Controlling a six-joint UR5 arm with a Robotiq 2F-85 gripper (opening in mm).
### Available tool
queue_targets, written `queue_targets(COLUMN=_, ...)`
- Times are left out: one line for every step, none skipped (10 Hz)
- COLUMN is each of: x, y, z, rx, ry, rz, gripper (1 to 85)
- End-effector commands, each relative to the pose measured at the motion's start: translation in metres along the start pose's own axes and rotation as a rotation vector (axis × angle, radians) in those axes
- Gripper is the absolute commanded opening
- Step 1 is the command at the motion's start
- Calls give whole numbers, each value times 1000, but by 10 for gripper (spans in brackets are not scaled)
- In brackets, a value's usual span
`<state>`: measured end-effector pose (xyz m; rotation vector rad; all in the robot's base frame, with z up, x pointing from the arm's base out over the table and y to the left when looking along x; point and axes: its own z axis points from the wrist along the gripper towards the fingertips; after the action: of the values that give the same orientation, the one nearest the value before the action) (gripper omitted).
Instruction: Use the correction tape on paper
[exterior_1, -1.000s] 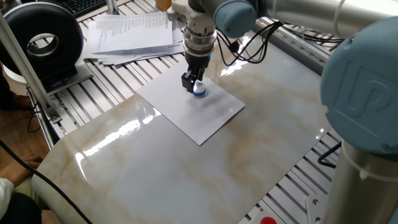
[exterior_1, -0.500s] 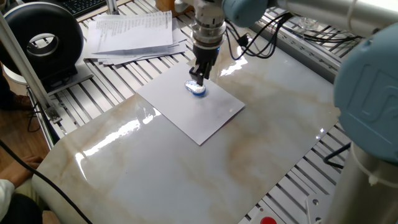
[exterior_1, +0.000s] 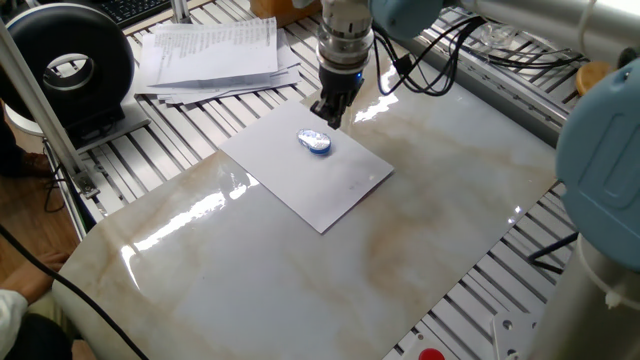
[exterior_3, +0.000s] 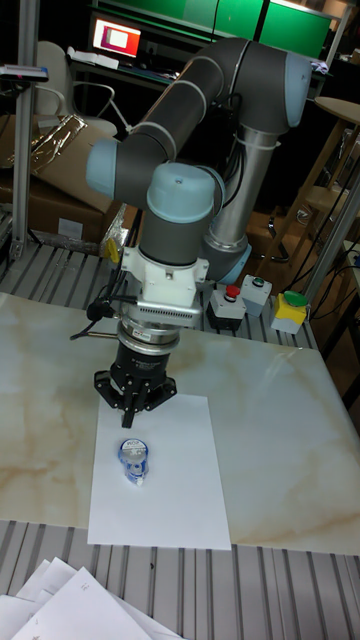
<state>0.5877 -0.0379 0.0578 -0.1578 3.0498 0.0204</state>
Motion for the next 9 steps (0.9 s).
queue_targets(x=-5, y=1, z=-4, rx=-38, ry=-21, rz=88, gripper=17)
queue_targets(x=-3, y=-9, z=-7, rx=-25, ry=-20, rz=90, gripper=17)
queue_targets(x=-1, y=-17, z=-7, rx=-24, ry=-15, rz=88, gripper=17)
queue_targets(x=-1, y=-23, z=-5, rx=-19, ry=-20, rz=74, gripper=17)
queue_targets(x=-2, y=-23, z=-5, rx=-17, ry=-20, rz=74, gripper=17)
queue_targets(x=-1, y=-27, z=-3, rx=7, ry=-9, rz=68, gripper=17)
queue_targets(x=-5, y=-30, z=0, rx=18, ry=-14, rz=69, gripper=17)
queue_targets(x=-4, y=-29, z=0, rx=13, ry=-11, rz=69, gripper=17)
queue_targets(x=-4, y=-29, z=0, rx=10, ry=-11, rz=59, gripper=17)
